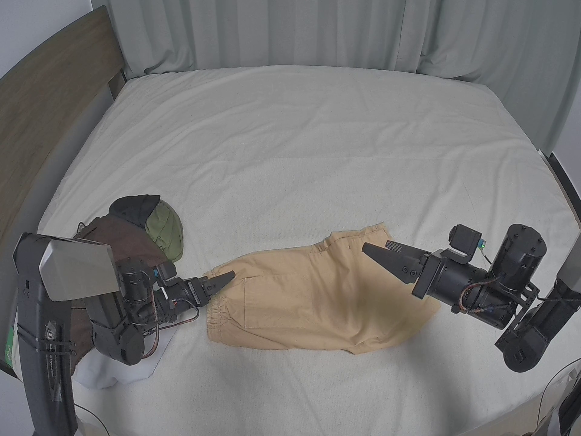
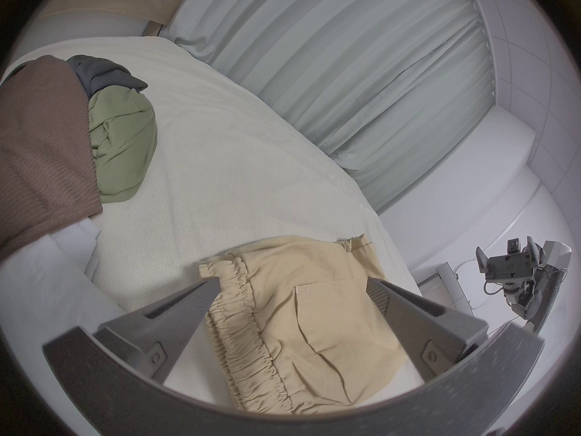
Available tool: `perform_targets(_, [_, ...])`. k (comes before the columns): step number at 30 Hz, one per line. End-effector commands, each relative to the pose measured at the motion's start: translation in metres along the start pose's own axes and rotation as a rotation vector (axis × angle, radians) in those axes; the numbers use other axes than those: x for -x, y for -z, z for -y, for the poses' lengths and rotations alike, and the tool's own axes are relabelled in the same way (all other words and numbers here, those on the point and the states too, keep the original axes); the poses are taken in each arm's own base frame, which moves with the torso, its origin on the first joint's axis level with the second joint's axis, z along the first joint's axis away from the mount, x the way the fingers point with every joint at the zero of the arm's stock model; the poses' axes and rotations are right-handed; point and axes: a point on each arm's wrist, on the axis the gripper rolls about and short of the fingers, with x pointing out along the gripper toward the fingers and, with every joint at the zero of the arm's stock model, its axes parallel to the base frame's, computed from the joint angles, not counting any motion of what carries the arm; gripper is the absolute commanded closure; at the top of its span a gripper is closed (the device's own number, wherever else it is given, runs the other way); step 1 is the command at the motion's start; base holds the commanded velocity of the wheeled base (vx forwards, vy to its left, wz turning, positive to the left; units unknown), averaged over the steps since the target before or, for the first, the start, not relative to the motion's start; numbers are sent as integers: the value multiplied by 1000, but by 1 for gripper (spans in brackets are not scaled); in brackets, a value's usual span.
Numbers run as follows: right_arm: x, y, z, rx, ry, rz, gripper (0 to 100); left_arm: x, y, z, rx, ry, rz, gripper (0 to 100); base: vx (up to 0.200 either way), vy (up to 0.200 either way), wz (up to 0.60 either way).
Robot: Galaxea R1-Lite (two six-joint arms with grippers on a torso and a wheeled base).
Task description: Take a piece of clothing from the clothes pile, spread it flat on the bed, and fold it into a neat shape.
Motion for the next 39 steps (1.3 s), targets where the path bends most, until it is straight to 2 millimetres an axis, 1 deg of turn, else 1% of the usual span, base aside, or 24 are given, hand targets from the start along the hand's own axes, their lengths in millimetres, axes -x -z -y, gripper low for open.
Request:
perform_targets(1, [-1,2,1,-2,2,-6,0,2,1,-1,5,-5,-4,0,0,0,0])
perform_targets(4, [-1,2,1,-2,3,-5,0,5,0,-6,2,-20,0,0,0,0,0])
perform_targets(5, [0,2,2,-4,7,-8,0,11,-5,-14,11,-44,15,0,0,0,0])
perform_targets(10, [0,3,2,-5,8,-13,0,14,-6,-20,18,-58,20,0,0,0,0])
perform_targets(15, [0,4,2,-6,8,-14,0,15,2,-18,30,-61,-11,0,0,0,0])
perform_targets(21, [2,7,4,-12,16,-28,0,15,9,-23,44,-71,-30,0,0,0,0])
perform_targets(24, [2,7,4,-12,16,-28,0,16,16,-24,56,-75,-54,0,0,0,0])
perform_targets(31, [2,7,3,-12,15,-28,0,18,22,-22,68,-64,-87,0,0,0,0])
perform_targets(34, [2,8,3,-13,16,-30,0,16,29,-20,71,-58,-109,0,0,0,0])
perform_targets(39, [2,8,3,-14,16,-33,0,11,47,-14,79,-43,-170,0,0,0,0])
